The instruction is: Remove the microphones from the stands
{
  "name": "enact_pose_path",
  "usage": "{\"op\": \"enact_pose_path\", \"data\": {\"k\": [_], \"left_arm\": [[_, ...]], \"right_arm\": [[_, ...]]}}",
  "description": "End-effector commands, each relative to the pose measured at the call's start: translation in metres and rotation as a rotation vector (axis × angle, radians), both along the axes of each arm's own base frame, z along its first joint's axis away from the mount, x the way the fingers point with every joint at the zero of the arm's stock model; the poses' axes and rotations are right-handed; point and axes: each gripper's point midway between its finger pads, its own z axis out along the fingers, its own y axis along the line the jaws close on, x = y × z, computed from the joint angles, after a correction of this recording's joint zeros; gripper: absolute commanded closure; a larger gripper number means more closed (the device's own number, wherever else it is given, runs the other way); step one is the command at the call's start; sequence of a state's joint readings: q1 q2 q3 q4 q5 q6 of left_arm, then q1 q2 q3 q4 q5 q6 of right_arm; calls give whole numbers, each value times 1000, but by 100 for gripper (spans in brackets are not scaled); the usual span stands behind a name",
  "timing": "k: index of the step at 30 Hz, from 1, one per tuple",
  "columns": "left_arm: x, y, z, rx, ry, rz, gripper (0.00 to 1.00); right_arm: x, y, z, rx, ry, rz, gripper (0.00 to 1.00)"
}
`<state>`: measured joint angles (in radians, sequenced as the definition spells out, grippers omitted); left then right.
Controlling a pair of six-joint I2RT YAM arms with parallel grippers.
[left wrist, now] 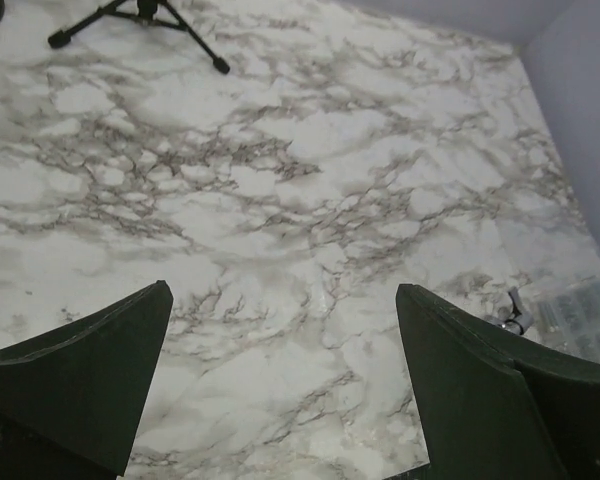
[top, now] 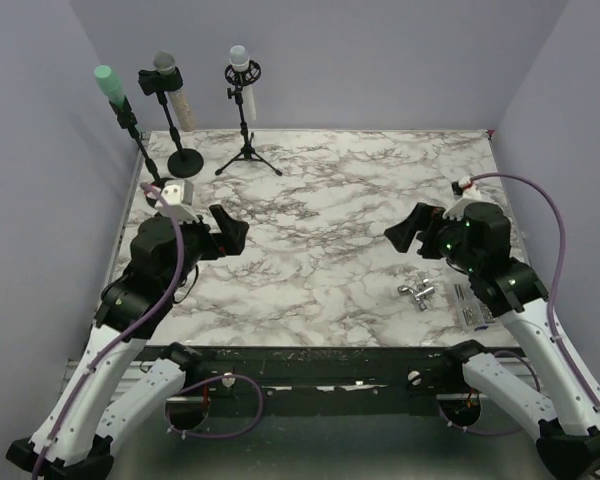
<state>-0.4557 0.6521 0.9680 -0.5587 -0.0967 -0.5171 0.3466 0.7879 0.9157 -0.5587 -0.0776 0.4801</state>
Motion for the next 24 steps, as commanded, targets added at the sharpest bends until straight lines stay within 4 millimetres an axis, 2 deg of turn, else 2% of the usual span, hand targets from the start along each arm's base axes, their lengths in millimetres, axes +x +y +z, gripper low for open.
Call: {"op": "enact_pose_path", "data": {"k": [1,6,9,20,24], "left_arm": [[25,-16,-36,-34,73,13,2],[61,-17,-47,-80,-17,81,1],[85,-14,-38,-131,-120,121,2],[190,-3,-10,-135,-352,214,1],[221,-1,4,-99,-534,223,1]], "right_arm": [[-10,41,-29,114,85,208,0],[-20,57,-67,132,177,326,0],[-23,58,-75,115,164,358,0],[-27,60,-52,131,38,398,0],[-28,61,-50,134,29,405,0]]}}
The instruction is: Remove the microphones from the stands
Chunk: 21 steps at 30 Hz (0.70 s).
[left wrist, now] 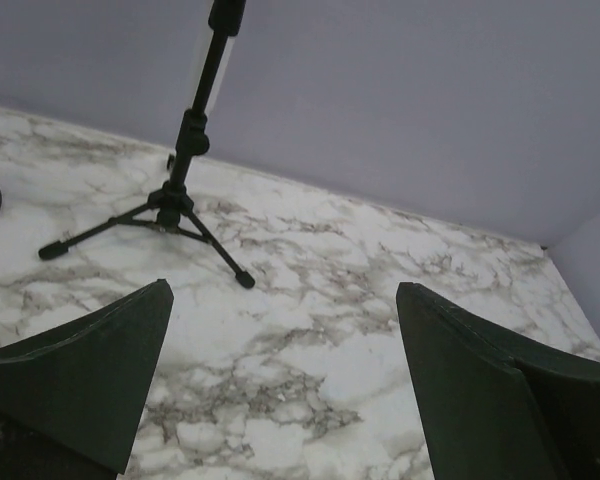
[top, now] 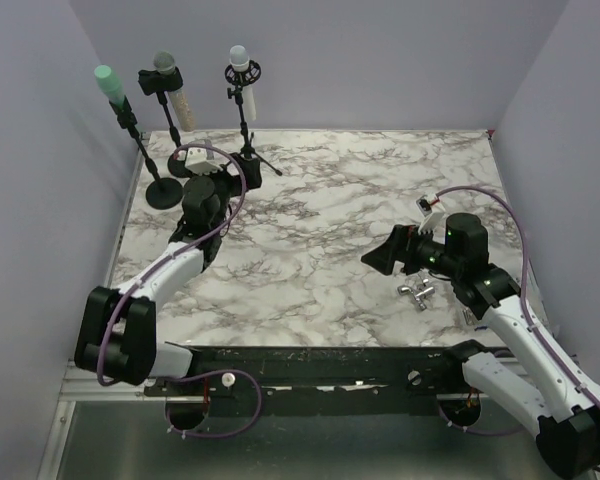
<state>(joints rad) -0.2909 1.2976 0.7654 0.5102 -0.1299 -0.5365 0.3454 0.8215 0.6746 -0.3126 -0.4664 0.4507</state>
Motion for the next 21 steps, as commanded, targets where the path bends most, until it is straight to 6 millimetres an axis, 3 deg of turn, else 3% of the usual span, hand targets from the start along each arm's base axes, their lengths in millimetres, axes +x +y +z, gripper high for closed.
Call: {"op": "enact_pose_path", "data": {"k": [1,4,7,11,21], "left_arm": [[39,6,59,52,-353,49,1],[72,3,58,77,-381,43,1],[107,5,44,49,-367,27,1],[133,8,45,33,-463,7,1],[202,4,22,118,-389,-11,6]], "right_arm": [[-3,4,7,13,-37,38,0],[-4,4,4,4,-28,37,0],[-4,6,1,1,-19,41,0],[-3,7,-4,-5,-1,42,0],[7,2,-21,-44,49,-12,0]]}}
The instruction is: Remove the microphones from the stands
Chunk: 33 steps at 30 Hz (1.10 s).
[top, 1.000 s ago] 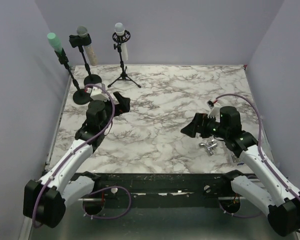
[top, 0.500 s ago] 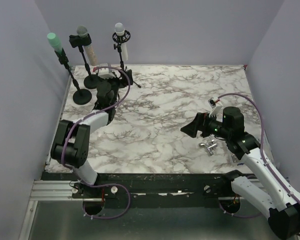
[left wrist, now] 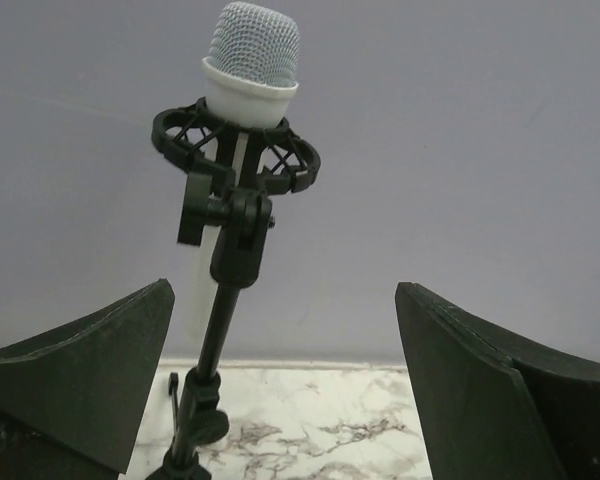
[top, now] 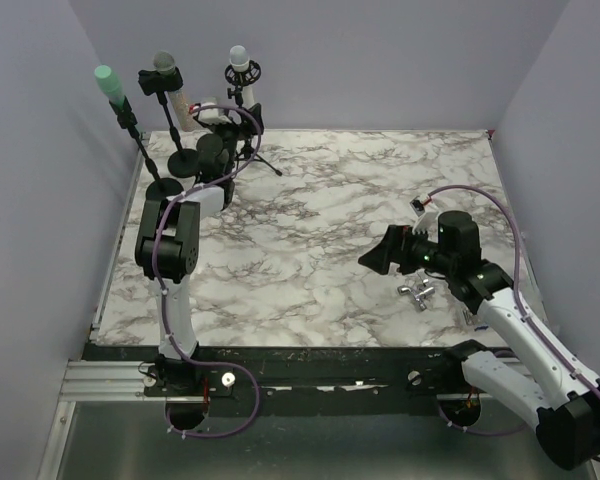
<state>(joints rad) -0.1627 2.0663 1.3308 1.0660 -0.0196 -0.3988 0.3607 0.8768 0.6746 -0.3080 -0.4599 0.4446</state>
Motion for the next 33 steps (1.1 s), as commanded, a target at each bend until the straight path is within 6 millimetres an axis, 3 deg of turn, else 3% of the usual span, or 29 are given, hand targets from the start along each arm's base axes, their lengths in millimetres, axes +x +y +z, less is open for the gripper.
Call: {"op": "enact_pose_path", "data": {"k": [1,5,15,24,33], "left_arm": [[24,-8,4,56,-16,-36,6],[41,-7,-8,68,14,-36,12],[68,1,-10,-2,67,-6,22],[74,3,-12,-5,106,3,64],[44,-10,-15,78,138,-80,94]], "right_arm": [[6,-3,-8,-25,10,-31,0],[11,-6,-12,-43,14,-58,0],[13,-7,-18,-54,30,-66,0],[15,-9,-17,-60,24,-80,0],[15,-10,-13,-58,0,-84,0]]}}
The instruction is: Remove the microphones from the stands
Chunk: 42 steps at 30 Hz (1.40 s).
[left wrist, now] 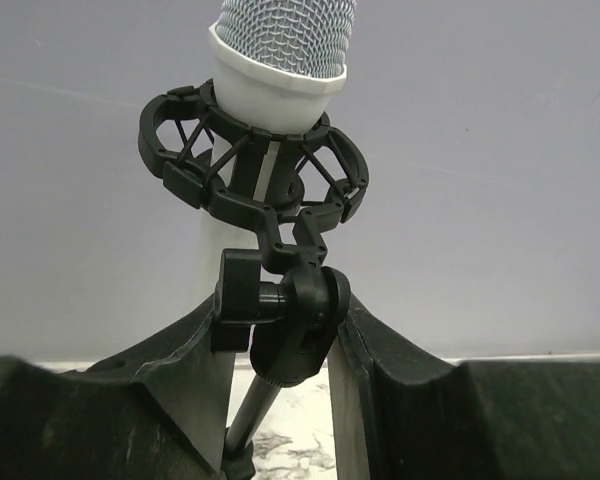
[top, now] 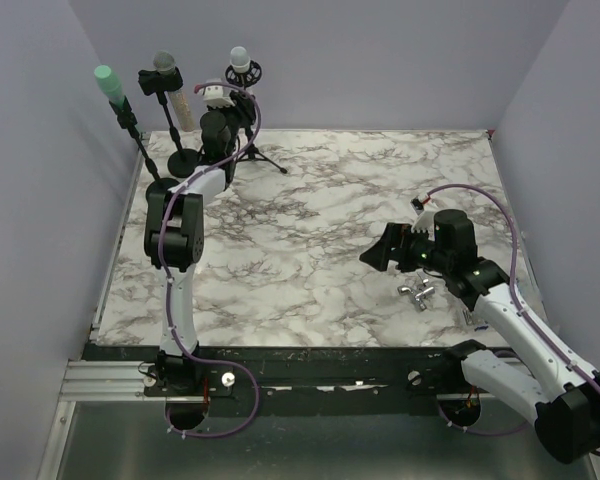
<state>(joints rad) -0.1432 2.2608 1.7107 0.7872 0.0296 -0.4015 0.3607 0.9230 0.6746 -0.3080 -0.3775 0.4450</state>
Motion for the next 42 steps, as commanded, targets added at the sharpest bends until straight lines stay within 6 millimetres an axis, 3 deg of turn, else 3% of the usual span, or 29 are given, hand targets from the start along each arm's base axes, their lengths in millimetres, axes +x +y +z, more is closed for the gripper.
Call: {"op": "enact_pose_path", "data": {"k": [1,7,13,19,24,31,35,38,42], "left_arm": [[-24,-6,-7,50,53,-62,96],[-71,-22,-8,37,65,-109,100],[-124,-51,-7,36,101,-167,100],[-179,-74,16,39,127,-203,100],[-218,-98,19,72,237,-271,100],[-272,-129,21,83,332,-428,100],[-305,-139,18,69,382,-511,100],[-328,-140,12,61,378,-529,100],[-351,-144,-13,38,414,-542,100]], "right_arm": [[2,-1,3,-3,-32,-13,0],[3,-3,6,-2,-48,-25,0],[4,-8,11,-1,-53,-66,0],[-1,-7,13,12,-59,-51,0],[2,-13,14,-5,-37,-99,0],[5,-21,30,45,-5,-221,0],[4,-21,31,117,10,-274,0],[-3,-7,29,119,23,-164,0],[-7,3,18,113,79,-94,0]]}}
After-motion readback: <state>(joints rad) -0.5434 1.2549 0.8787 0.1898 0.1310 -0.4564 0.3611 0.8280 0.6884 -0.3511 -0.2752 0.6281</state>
